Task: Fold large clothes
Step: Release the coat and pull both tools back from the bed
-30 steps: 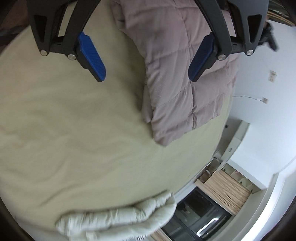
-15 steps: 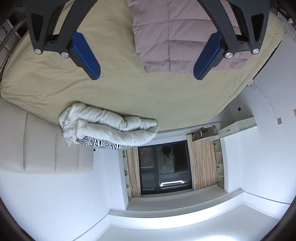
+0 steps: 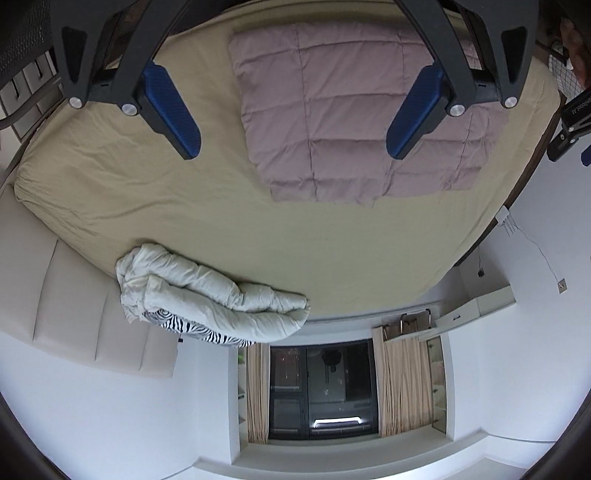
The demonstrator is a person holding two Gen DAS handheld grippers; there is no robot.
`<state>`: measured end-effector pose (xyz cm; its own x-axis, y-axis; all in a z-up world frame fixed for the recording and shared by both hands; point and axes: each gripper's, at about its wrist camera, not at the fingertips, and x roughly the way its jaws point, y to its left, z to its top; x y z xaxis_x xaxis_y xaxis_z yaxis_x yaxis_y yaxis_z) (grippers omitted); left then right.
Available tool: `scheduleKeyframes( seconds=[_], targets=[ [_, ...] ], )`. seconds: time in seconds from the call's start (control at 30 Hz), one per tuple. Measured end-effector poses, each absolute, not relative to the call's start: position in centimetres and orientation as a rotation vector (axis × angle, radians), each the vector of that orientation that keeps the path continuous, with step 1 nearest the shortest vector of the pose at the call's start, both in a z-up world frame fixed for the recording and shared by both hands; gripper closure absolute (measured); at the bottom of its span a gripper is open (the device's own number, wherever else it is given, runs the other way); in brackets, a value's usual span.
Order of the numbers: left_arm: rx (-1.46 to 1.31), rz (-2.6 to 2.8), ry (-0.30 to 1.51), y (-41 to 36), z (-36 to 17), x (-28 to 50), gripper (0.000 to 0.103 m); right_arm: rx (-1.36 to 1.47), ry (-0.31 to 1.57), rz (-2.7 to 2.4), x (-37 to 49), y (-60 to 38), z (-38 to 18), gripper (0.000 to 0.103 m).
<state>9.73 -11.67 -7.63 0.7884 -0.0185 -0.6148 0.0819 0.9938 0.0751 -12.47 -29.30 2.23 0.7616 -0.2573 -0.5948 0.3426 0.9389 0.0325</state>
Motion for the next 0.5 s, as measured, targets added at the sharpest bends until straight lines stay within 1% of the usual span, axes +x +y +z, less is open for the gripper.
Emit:
scheduleKeyframes(
  seconds=[0.07, 0.27, 0.5],
  targets=[
    [0.101, -0.054, 0.707, -11.9, -8.9, 10.0, 0.0, 0.151, 0.671, -0.319, -12.0, -28.8, 1.1, 0.0],
    [0.101, -0.068, 0.765, -12.0, -12.0, 11.0, 0.0, 0.161, 0.81, -0.293, -10.6, -27.5, -2.0, 0.0],
    [0.104, -0.074, 0.8, -11.8, -13.4, 11.4, 0.0, 0.163, 0.846, -0.262, -10.6, -26.1, -2.8, 0.0]
  ],
)
